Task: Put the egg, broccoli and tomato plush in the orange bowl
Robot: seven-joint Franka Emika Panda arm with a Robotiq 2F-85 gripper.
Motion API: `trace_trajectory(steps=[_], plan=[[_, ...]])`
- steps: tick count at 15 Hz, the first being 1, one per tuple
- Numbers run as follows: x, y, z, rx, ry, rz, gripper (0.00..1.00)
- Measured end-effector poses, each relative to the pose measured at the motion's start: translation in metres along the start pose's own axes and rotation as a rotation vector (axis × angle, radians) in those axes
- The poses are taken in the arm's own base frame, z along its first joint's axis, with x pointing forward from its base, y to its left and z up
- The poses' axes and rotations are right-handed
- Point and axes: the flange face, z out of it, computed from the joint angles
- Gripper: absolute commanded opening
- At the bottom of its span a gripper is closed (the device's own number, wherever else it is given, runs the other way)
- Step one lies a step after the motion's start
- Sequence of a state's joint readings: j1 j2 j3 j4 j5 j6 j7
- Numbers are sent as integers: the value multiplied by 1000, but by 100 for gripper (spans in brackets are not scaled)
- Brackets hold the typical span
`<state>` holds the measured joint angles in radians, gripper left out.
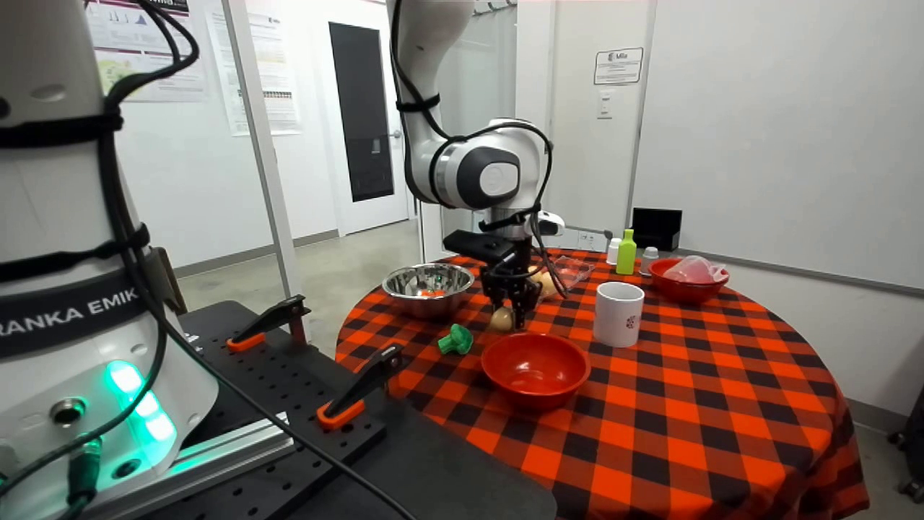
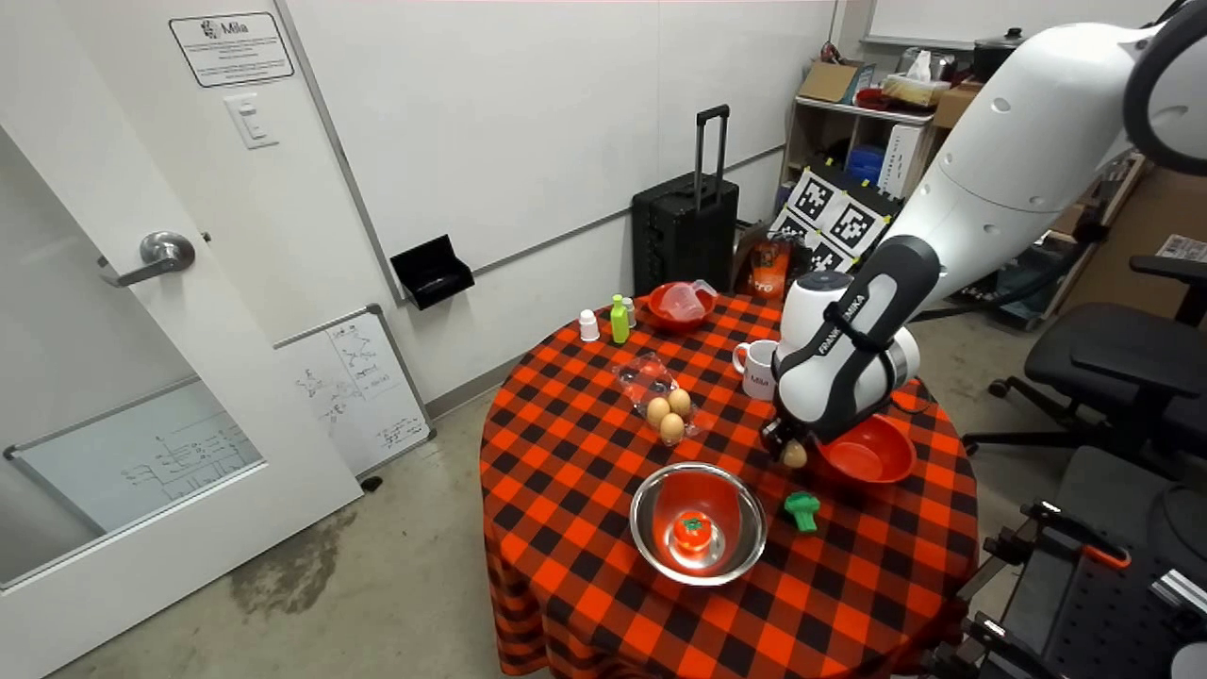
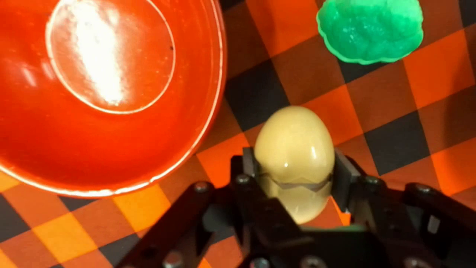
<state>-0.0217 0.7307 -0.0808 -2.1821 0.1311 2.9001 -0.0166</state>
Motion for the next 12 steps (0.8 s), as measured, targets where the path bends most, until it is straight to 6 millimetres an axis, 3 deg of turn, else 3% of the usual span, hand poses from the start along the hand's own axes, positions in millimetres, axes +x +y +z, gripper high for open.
trace_trajectory(steps=[5,12], plan=[[-15,18,-31,-1,38,32,23],[-24,75,-57,-6,59,140,23]])
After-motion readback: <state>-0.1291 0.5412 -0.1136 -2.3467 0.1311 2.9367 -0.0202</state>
